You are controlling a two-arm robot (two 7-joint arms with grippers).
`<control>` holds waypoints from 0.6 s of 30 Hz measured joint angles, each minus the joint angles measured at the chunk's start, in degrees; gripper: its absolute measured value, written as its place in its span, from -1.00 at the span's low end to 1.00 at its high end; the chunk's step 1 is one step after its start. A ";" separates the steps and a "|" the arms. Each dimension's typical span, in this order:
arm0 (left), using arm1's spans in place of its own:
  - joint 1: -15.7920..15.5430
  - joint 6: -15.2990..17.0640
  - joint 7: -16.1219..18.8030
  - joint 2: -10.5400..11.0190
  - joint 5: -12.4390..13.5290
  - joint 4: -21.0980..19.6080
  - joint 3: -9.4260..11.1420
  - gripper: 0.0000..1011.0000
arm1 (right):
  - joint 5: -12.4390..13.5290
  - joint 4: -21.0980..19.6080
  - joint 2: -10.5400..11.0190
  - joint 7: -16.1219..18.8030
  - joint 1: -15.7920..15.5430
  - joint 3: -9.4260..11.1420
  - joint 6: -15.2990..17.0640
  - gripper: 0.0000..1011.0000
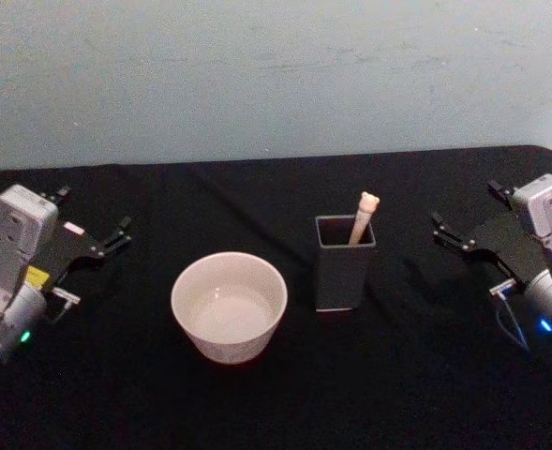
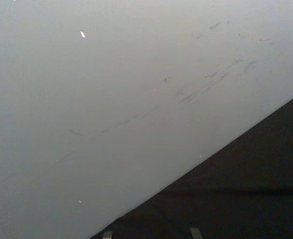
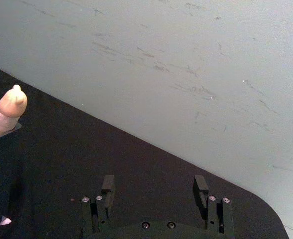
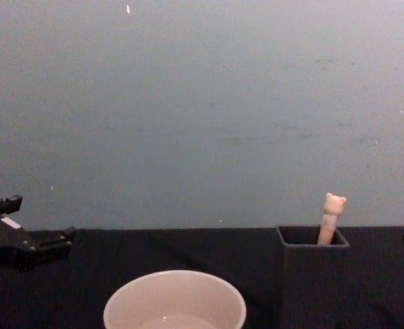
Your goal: Pick up the stirring spoon with one hand, stir inside the cup, then place it back in its original position.
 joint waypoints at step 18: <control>0.00 0.00 0.00 0.00 0.00 0.00 0.00 0.98 | 0.01 0.00 0.00 0.00 0.00 0.00 0.00 0.98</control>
